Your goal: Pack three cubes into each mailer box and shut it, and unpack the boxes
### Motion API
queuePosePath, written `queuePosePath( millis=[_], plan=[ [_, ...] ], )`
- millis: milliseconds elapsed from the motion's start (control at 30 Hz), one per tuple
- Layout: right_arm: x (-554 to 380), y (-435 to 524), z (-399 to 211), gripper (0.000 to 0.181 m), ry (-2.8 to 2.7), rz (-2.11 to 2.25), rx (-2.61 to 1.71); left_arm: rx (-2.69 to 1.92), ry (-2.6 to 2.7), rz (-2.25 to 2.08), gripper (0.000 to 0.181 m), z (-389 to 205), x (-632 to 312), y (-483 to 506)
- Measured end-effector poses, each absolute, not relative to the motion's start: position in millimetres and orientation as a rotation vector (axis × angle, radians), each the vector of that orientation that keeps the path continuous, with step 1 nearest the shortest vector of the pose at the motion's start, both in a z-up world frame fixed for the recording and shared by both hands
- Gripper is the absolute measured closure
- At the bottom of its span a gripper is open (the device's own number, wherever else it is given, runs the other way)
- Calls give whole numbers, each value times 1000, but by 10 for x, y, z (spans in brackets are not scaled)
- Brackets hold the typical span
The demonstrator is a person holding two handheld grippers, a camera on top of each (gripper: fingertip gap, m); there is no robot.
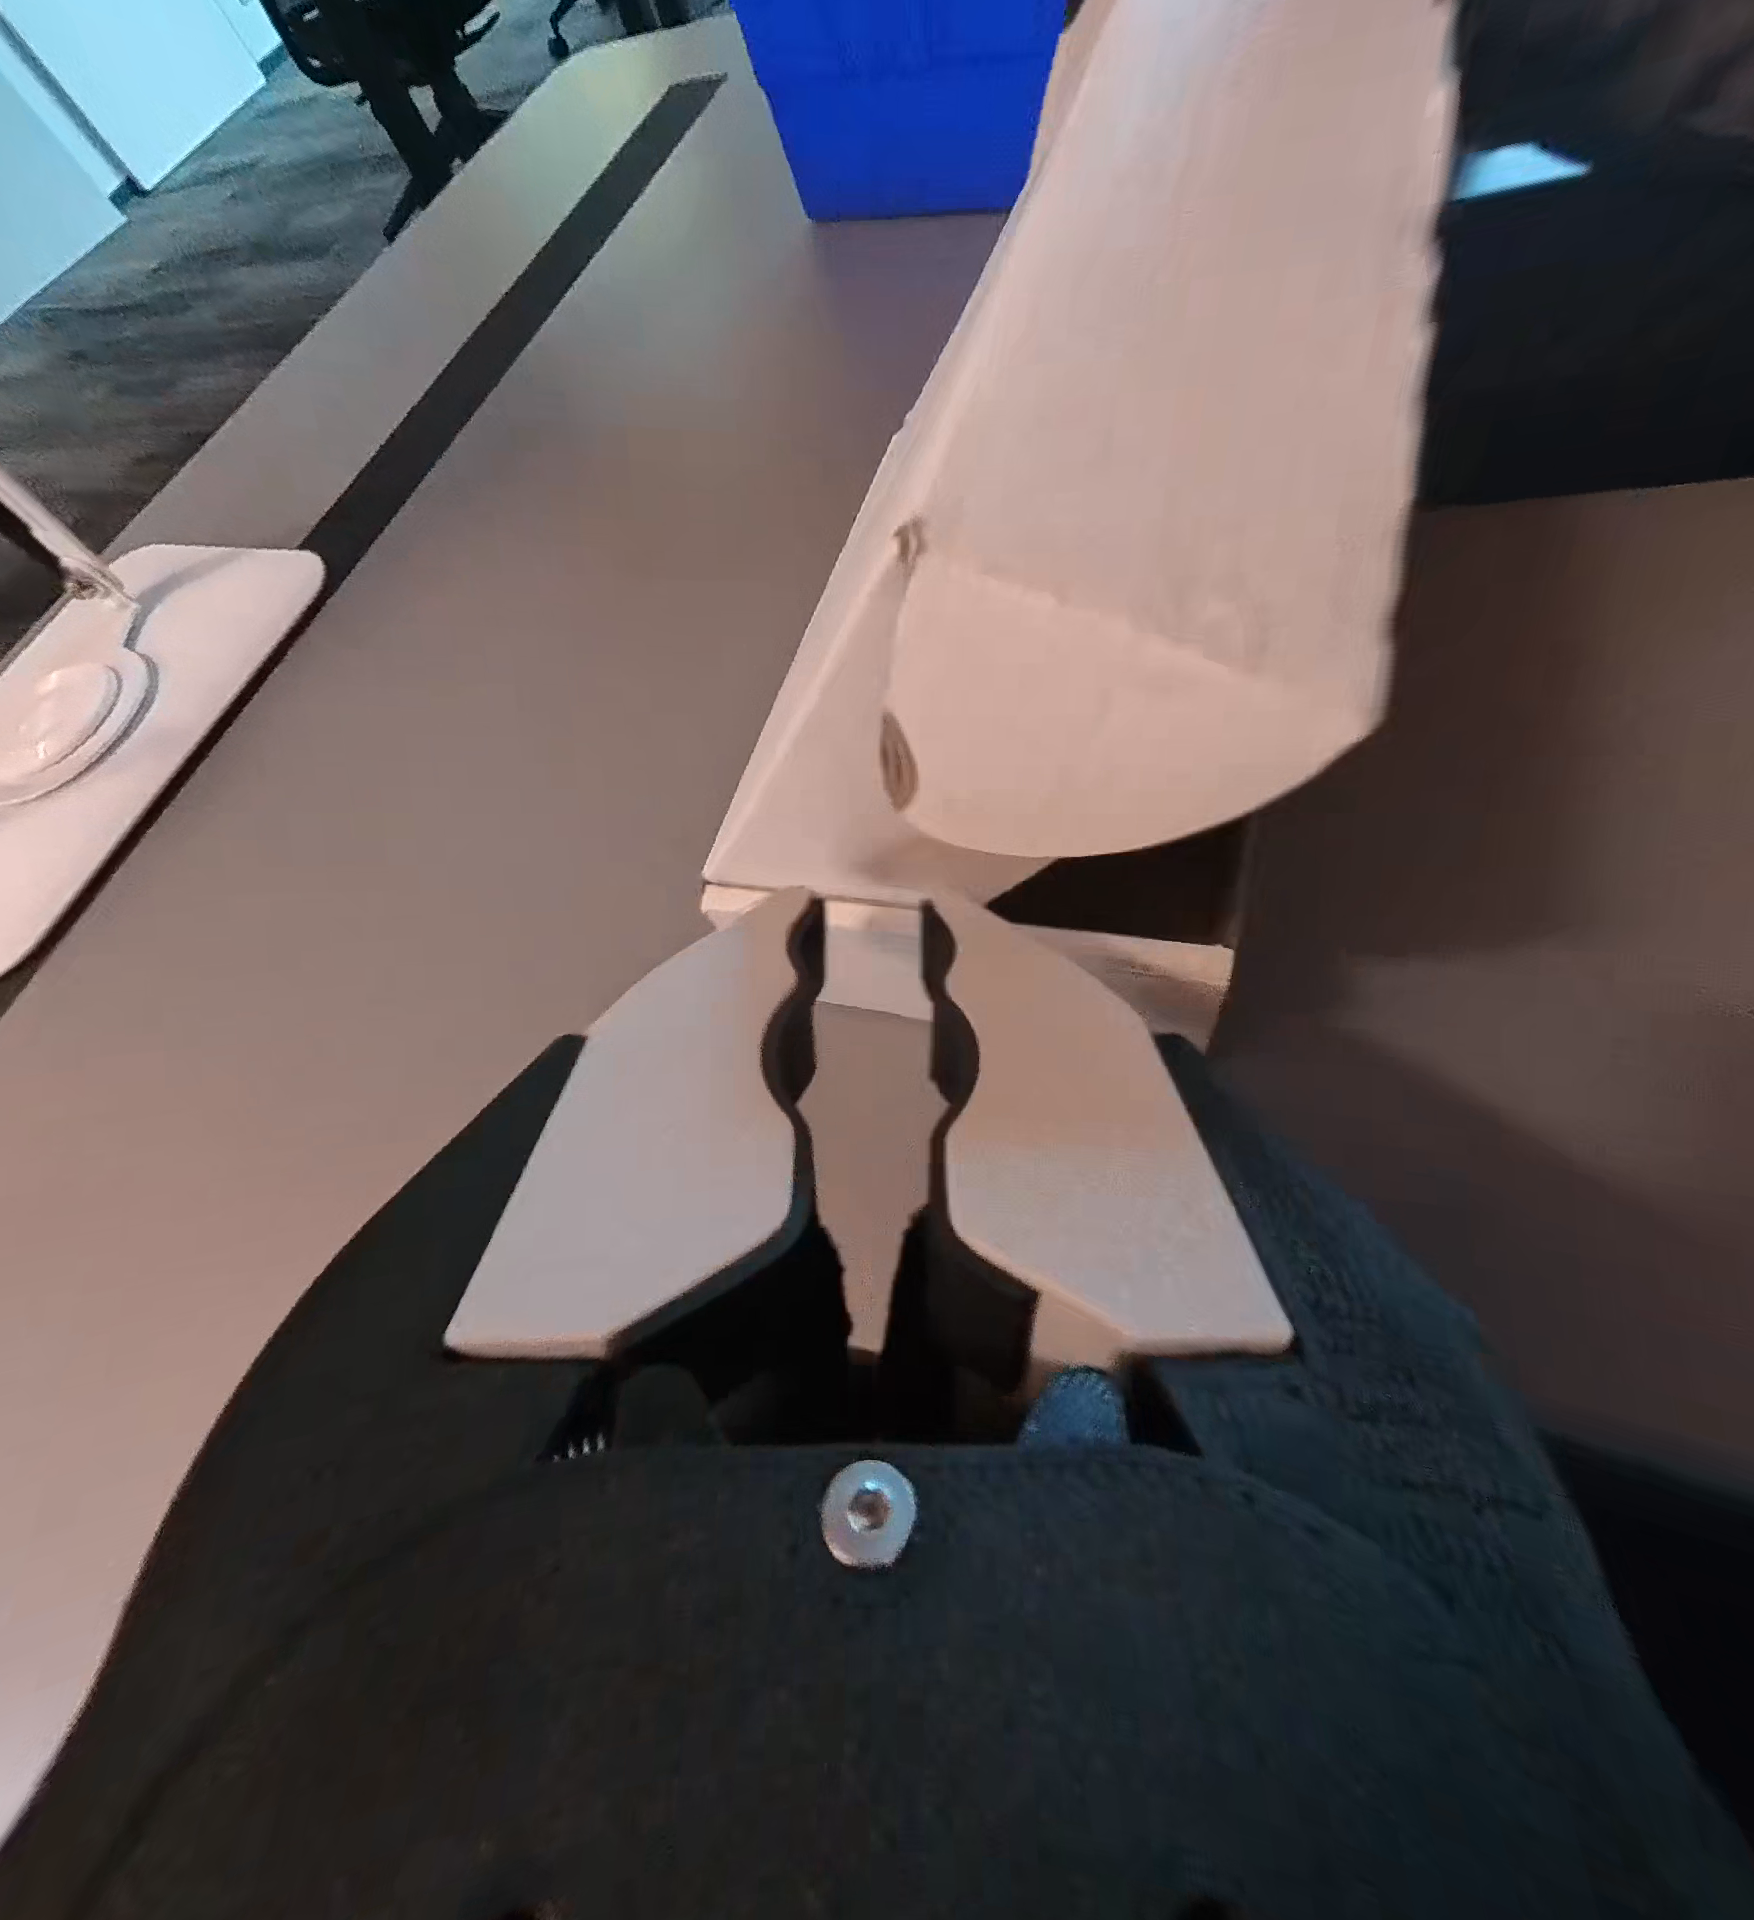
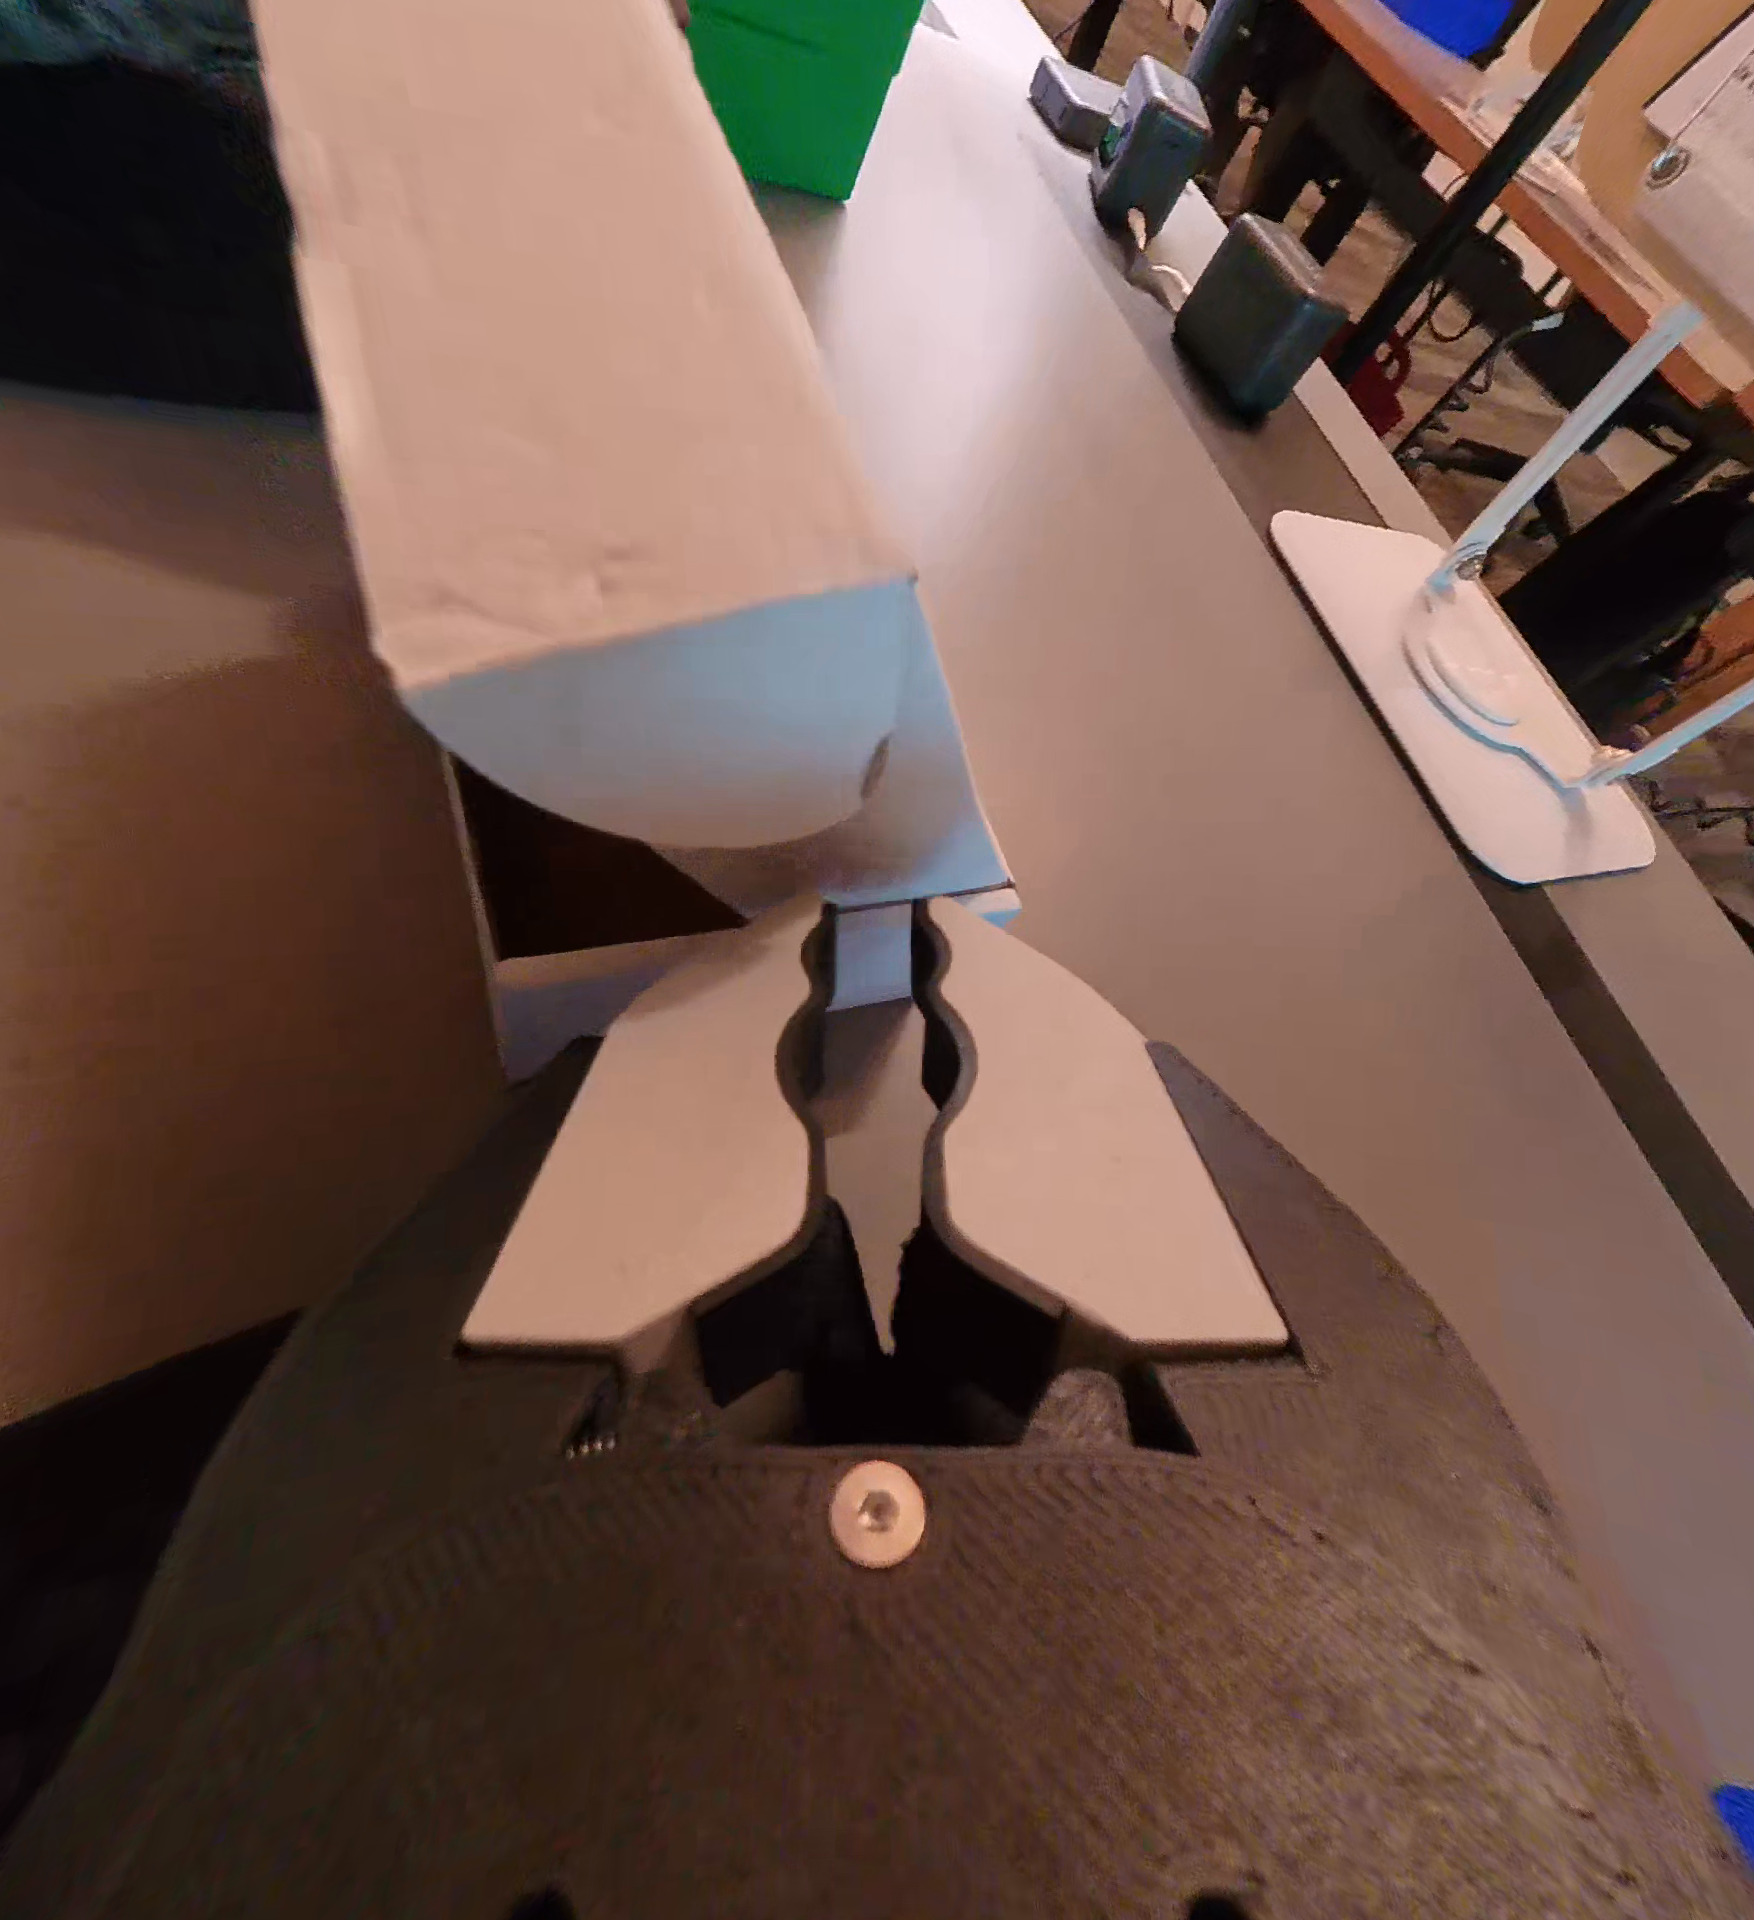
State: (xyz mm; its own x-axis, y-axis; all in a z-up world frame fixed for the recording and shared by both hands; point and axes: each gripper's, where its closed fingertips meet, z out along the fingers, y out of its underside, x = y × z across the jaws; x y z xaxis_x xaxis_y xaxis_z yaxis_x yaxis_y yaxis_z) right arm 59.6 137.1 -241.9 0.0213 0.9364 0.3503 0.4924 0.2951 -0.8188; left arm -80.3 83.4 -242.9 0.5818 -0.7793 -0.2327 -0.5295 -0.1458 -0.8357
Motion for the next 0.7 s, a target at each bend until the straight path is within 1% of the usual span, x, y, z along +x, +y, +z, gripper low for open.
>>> queuePosePath(
  millis=[33,67,100,133,167,200,267,333,433,500,533,567,700],
  plan=[
    [620,1351,-2389,165,-1622,593,-1319,-1808,1066,-321,153,-2402,-816,796],
    [643,1329,-2354,161,-1626,593,-1294,-1798,1059,-314,139,-2375,-833,766],
    [663,1303,-2321,154,-1632,587,-1260,-1773,1059,-303,127,-2346,-836,728],
    [679,1255,-2295,139,-1647,583,-1220,-1721,1068,-293,119,-2307,-811,683],
    [693,1202,-2276,123,-1661,579,-1185,-1651,1071,-272,112,-2250,-774,644],
    [712,1167,-2259,115,-1663,565,-1162,-1581,1068,-236,105,-2188,-742,618],
    [742,1088,-2218,104,-1663,545,-1100,-1440,1063,-139,101,-2063,-698,594],
    [726,1040,-2063,105,-1592,529,-997,-1311,1067,-72,102,-1934,-635,575],
    [661,962,-1844,120,-1504,503,-847,-1262,1078,-42,112,-1885,-587,573],
    [617,940,-1861,127,-1522,466,-820,-1279,1105,-25,131,-1952,-580,589],
    [597,930,-1874,129,-1530,444,-805,-1281,1110,-6,136,-1967,-583,602],
    [577,912,-1883,130,-1536,432,-788,-1276,1123,-2,136,-1973,-573,593],
    [571,822,-1886,148,-1560,474,-768,-1302,1145,-106,137,-1999,-540,499]
  ],
)
